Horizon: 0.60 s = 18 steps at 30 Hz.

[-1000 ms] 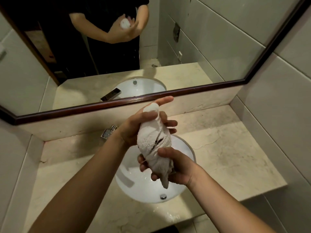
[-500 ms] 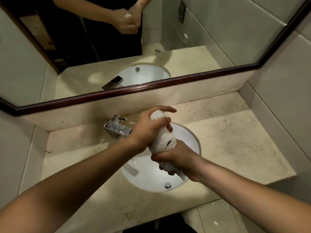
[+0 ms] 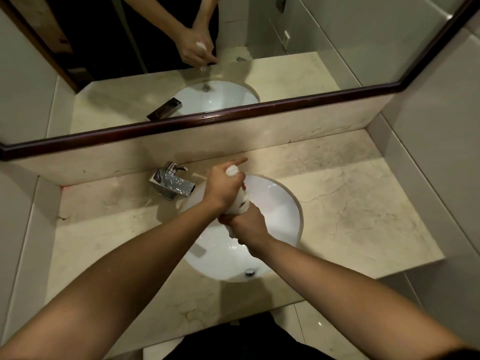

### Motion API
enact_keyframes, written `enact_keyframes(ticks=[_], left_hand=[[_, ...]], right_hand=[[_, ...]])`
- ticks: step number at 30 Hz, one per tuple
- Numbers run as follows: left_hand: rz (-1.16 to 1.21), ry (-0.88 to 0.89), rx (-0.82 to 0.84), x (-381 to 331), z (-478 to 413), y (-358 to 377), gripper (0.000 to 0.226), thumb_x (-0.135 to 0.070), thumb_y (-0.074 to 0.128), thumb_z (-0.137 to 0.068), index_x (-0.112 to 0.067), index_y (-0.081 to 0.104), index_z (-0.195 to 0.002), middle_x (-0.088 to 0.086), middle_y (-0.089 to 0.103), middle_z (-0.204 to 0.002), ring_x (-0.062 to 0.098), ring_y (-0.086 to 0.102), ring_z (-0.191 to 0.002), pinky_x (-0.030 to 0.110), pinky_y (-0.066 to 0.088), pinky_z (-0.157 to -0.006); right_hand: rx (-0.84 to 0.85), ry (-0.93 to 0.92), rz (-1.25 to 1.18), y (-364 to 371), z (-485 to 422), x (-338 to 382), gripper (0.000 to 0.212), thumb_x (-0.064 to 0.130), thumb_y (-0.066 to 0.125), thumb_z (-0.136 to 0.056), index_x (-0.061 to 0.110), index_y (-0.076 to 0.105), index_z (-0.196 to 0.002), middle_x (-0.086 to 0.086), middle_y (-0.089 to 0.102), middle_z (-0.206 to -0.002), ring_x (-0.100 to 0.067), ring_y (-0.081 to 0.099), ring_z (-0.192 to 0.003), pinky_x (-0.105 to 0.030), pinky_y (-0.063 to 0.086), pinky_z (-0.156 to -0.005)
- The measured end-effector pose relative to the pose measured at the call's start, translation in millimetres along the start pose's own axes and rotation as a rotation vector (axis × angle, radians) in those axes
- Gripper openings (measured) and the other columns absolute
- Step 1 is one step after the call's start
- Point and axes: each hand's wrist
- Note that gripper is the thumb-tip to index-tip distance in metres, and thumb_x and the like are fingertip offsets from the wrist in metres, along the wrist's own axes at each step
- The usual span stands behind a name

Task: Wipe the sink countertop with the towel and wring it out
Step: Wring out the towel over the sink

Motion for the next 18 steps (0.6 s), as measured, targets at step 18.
enact_keyframes(ticks=[18], left_hand=[[0.478, -0.230, -0.011, 2, 49, -29, 0.047, -0.035, 0.074, -0.093, -0.022, 0.056, -0.135, 0.002, 0.075, -0.119, 0.021, 0.074, -0.108, 0.050, 0.060, -0.096]], right_hand=[[0.109, -0.257, -0.061, -57, 38, 10, 0.053, 0.011, 0.083, -0.085, 0.025, 0.056, -0.130, 0.003, 0.071, -0.116, -0.020, 0.072, -0.098, -0.036, 0.065, -0.076]])
Point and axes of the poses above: each hand's wrist, its own z-axis away from the middle knuckle, its own y-axis out of the palm, x = y × z
